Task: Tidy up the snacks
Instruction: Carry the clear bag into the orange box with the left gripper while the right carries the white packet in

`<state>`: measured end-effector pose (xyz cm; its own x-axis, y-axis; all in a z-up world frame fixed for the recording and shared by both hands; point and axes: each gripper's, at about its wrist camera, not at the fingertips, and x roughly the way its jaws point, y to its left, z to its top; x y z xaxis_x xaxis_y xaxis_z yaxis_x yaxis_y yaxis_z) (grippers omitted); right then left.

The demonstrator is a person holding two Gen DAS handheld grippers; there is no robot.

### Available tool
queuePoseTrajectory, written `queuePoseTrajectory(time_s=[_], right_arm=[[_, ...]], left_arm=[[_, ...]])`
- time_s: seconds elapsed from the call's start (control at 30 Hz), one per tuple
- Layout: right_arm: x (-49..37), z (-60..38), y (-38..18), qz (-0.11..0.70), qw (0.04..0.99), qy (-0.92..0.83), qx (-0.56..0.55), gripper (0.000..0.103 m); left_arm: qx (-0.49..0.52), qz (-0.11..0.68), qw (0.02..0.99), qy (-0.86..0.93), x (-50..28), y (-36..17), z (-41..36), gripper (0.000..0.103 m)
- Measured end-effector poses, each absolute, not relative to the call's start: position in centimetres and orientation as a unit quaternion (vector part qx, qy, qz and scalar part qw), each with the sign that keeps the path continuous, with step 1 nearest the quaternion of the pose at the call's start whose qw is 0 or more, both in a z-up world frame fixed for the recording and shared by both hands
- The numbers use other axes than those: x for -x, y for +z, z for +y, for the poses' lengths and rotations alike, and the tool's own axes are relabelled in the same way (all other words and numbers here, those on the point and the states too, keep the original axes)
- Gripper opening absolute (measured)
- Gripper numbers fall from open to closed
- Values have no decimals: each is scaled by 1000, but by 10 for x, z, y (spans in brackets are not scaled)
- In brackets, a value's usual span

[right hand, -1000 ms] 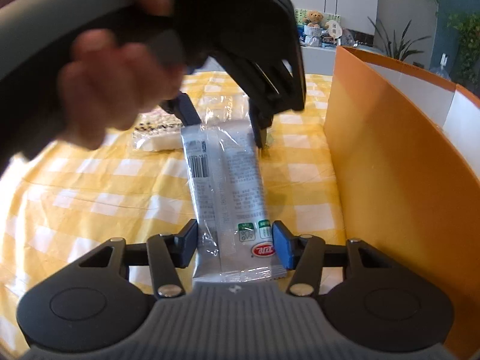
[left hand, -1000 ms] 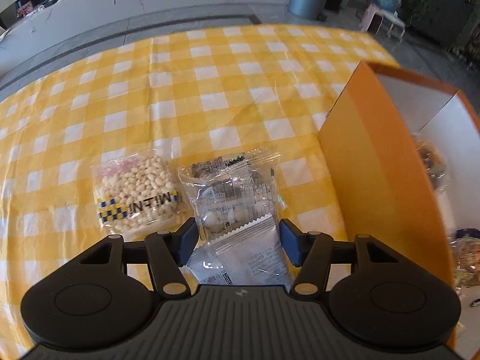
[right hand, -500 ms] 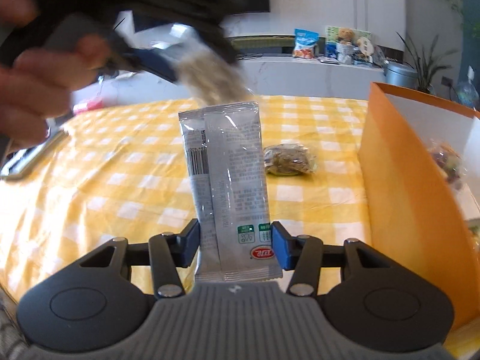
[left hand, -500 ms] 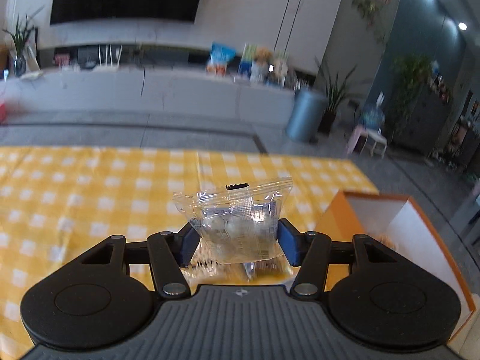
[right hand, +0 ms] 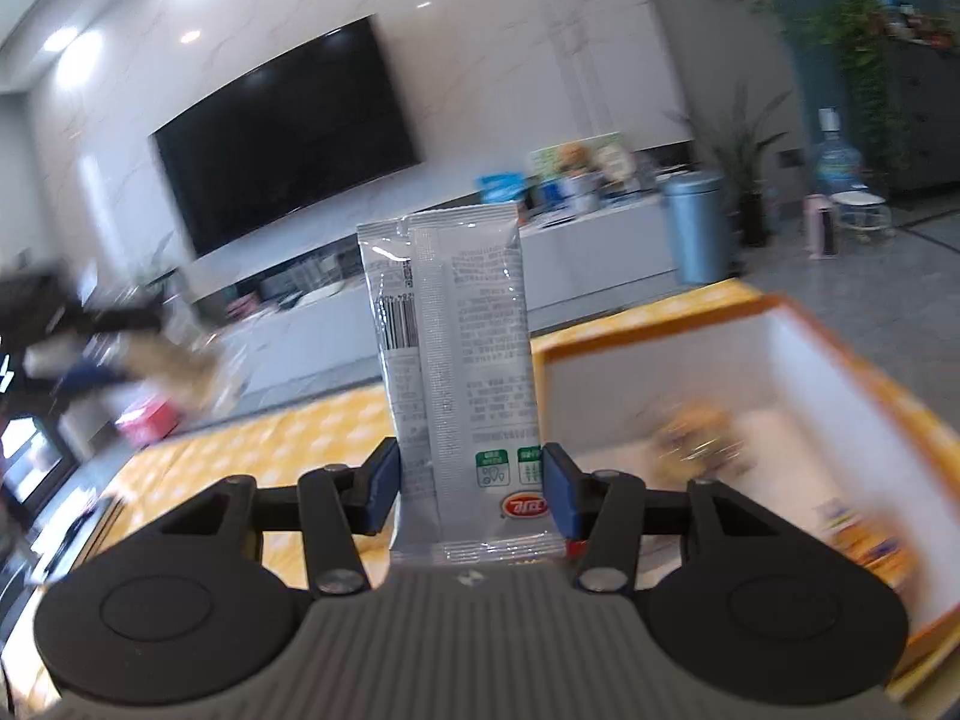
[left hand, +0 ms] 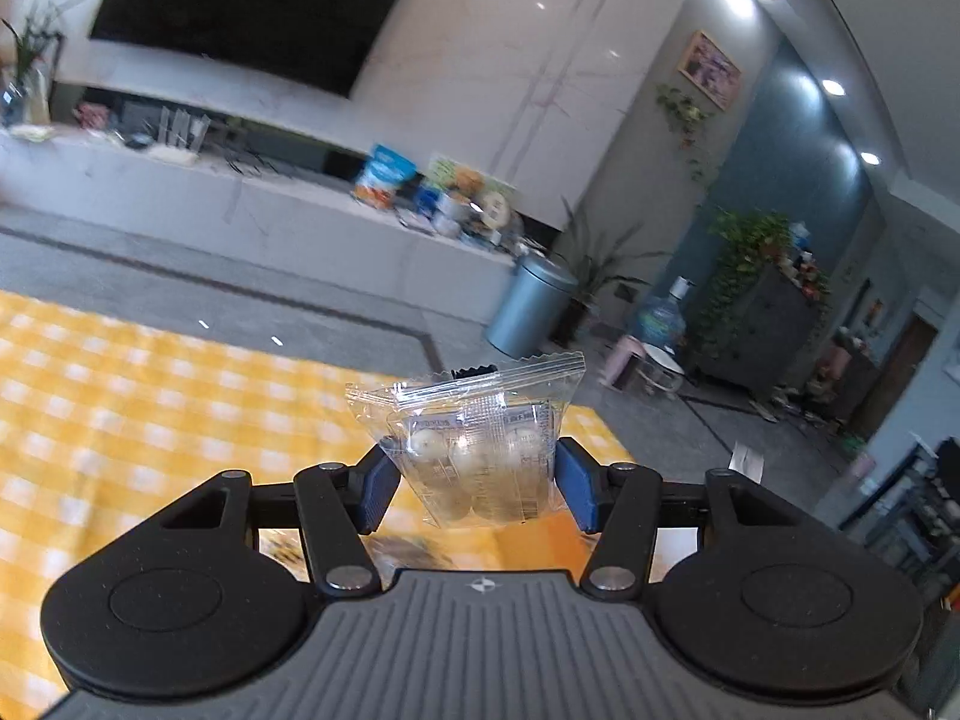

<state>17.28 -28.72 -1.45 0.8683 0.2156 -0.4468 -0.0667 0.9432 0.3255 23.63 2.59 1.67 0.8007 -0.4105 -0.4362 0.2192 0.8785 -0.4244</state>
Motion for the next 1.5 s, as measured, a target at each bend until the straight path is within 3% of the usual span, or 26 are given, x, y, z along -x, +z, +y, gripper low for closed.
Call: queuePoseTrajectory(time_s=[0.13,0.3,0.5,0.83,0.9,0.97,1.07,1.2,1.5], right_arm=[[-184,-327,0,260,959,36,-111,49],[-217,-361,-11,341,938,2,-63,50],[-232,-397,-54,355,924,-21,-139,50],[-256,-376,-71,401,912,-82,-22,52],[-255,-378,-72,401,912,-87,-25,57],[-255,-378,-71,405,910,-81,-22,77],[-248,-371,-64,407,911,-64,-29,93],[-239,-371,-56,396,916,-67,-22,93],[-223,-405,-31,337,932,-43,-125,95]], left_arm=[[181,291,917,-203,-245,5,5,64],[180,318,900,-236,-256,-11,-25,64],[177,343,876,-288,-265,-34,-54,64],[150,346,869,-319,-278,-47,-89,64],[149,353,866,-322,-279,-50,-101,64],[161,358,859,-328,-282,-54,-110,64],[163,357,857,-334,-283,-60,-124,65],[167,362,858,-325,-286,-66,-138,65],[175,408,844,-301,-299,-85,-148,63]])
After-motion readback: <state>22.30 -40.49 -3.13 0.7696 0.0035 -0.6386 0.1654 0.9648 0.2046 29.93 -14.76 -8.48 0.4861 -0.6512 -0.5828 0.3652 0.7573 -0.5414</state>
